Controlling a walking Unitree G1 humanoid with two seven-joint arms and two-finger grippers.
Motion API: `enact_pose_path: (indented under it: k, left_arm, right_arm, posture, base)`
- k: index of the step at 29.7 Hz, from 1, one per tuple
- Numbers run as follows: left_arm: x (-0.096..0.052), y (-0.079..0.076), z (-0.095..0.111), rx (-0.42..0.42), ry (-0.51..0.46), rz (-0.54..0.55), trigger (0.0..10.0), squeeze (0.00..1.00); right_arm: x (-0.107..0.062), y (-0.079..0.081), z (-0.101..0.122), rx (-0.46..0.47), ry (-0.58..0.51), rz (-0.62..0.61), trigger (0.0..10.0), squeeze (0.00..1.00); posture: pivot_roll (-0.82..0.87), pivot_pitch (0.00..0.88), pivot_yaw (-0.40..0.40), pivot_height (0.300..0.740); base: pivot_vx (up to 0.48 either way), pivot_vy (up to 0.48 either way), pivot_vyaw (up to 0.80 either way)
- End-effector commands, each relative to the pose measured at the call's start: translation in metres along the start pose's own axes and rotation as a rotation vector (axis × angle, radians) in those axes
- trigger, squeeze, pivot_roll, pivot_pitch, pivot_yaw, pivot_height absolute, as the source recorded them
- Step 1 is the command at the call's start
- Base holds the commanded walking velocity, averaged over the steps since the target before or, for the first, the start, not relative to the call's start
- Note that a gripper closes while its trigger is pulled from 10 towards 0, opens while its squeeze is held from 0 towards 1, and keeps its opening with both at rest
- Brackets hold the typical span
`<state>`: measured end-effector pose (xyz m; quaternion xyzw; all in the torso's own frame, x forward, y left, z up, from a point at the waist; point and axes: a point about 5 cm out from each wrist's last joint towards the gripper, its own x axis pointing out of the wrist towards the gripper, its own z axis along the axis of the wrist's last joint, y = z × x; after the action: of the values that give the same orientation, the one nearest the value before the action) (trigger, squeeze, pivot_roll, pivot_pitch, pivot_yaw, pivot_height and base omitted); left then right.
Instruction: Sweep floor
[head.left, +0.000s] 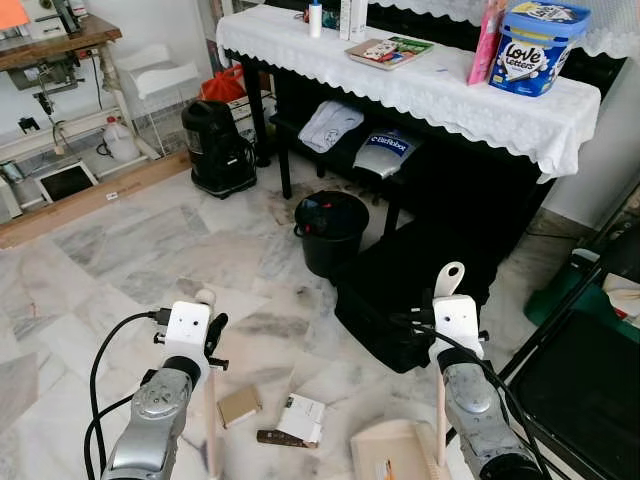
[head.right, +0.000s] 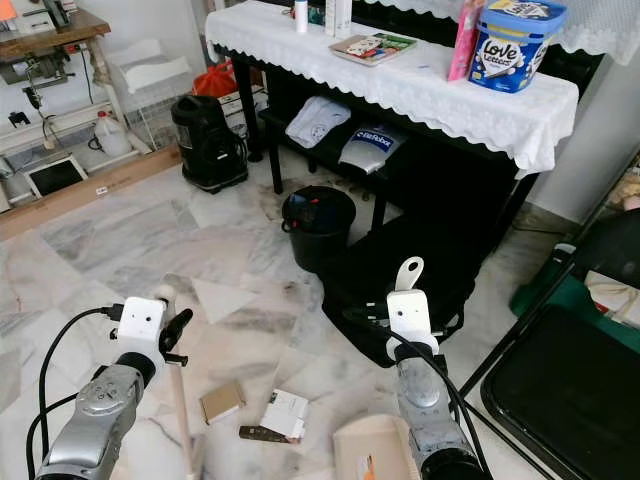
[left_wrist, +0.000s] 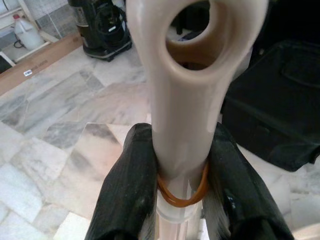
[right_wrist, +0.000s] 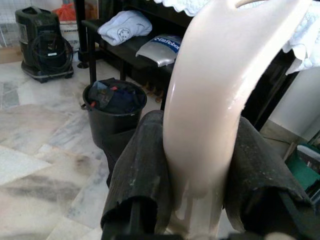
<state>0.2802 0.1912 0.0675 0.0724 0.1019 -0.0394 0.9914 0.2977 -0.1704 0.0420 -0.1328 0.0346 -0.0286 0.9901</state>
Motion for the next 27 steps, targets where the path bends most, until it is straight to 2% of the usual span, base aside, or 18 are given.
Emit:
enact_pose_path:
  k: [1, 10, 14, 27]
  left_arm:
    - [0.000, 0.005, 0.005, -0.024, -0.023, 0.011, 10.0, 0.00]
    - [0.001, 0.004, 0.006, -0.093, -0.044, -0.002, 10.0, 0.00]
    - [0.001, 0.005, 0.011, -0.128, -0.088, 0.007, 10.0, 0.00]
    - [0.004, 0.002, 0.024, -0.107, -0.166, -0.002, 10.0, 0.00]
  right_arm:
    - [-0.001, 0.003, 0.002, -0.007, -0.020, 0.008, 10.0, 0.00]
    - [-0.002, 0.005, 0.003, 0.004, -0.047, -0.003, 10.0, 0.00]
    - [-0.002, 0.004, 0.006, 0.010, -0.076, -0.014, 10.0, 0.00]
    - [-0.003, 0.002, 0.005, 0.009, -0.098, -0.042, 10.0, 0.00]
  posture:
    - [0.10, 0.080, 0.045, 0.740]
    - [0.10, 0.081, 0.054, 0.740]
    - [0.10, 0.080, 0.060, 0.740]
    - [0.09, 0.071, 0.082, 0.740]
  base:
    - [0.000, 0.000, 0.00]
    - [0.000, 0.000, 0.00]
    - [0.000, 0.000, 0.00]
    - [0.000, 0.000, 0.00]
